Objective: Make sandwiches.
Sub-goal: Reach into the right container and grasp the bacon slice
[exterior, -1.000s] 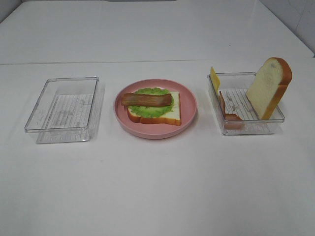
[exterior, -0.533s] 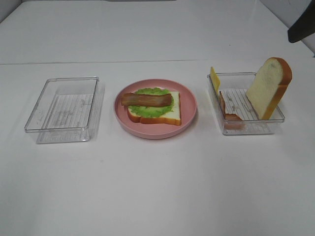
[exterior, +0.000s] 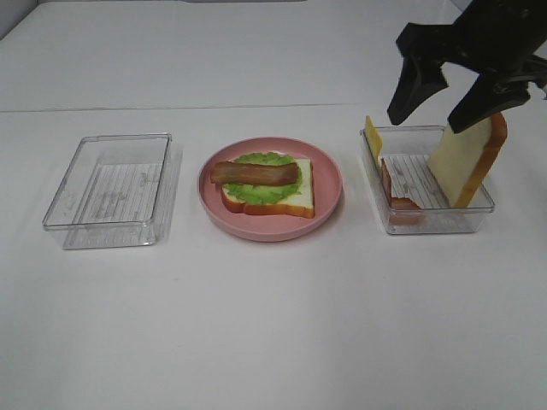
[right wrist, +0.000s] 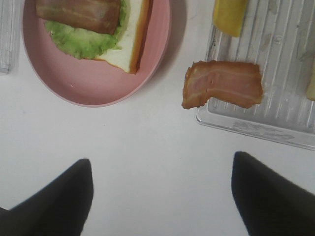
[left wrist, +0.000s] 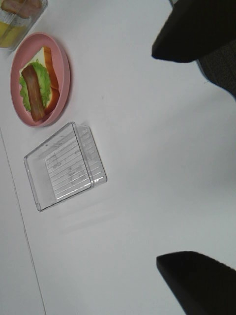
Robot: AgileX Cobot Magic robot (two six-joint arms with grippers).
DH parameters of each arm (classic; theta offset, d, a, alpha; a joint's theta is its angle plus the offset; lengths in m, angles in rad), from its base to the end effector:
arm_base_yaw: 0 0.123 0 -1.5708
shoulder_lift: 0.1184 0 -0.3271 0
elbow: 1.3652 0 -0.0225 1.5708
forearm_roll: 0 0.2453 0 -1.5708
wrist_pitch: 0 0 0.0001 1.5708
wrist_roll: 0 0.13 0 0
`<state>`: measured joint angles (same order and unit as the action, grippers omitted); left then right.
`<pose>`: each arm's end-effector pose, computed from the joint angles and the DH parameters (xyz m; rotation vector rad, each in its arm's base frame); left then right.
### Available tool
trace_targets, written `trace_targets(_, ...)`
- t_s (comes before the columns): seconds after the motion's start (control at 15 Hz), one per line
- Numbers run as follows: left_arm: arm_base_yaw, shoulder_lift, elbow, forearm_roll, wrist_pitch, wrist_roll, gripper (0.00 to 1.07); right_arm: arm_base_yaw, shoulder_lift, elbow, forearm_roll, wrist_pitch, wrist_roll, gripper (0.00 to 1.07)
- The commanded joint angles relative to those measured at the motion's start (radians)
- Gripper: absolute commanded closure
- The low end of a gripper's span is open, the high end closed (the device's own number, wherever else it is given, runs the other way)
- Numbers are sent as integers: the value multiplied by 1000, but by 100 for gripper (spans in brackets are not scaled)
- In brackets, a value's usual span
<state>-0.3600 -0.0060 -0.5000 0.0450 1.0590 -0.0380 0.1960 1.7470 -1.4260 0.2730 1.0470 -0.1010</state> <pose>-0.0152 0.0112 0.2571 0.3251 2.0153 -0.1960 0.3637 0.1032 0.2805 -0.2757 2.8274 0.3851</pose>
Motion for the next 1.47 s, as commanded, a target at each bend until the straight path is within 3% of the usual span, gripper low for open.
trace_targets(0.07,1,-8,1,-4,-11,-6,7,22,82,-57,-28,28,31,39)
trace_targets(0.2,1,-8,1,-5,-11,-4,7,22,168,-124,-25,58,34,45)
trace_targets(0.47,1,-8,1,-5,-11,-4,7,22,289,-216,-45,67,83,45)
trace_targets(0.87,1,-8,1,-5,-11,-4,7,21,392,-220,-66,19,132,50)
trace_targets(1.0,1,-8,1,-5,-11,-4,7,21,397,-220,-66,7,134,63)
trace_targets(1.2,1,-8,1,-5,-11,-4,7,21,397,-220,-66,6,134,106)
trace_targets(1.47,1,-8,1,-5,-11,-4,7,21,393,-220,-66,25,134,107)
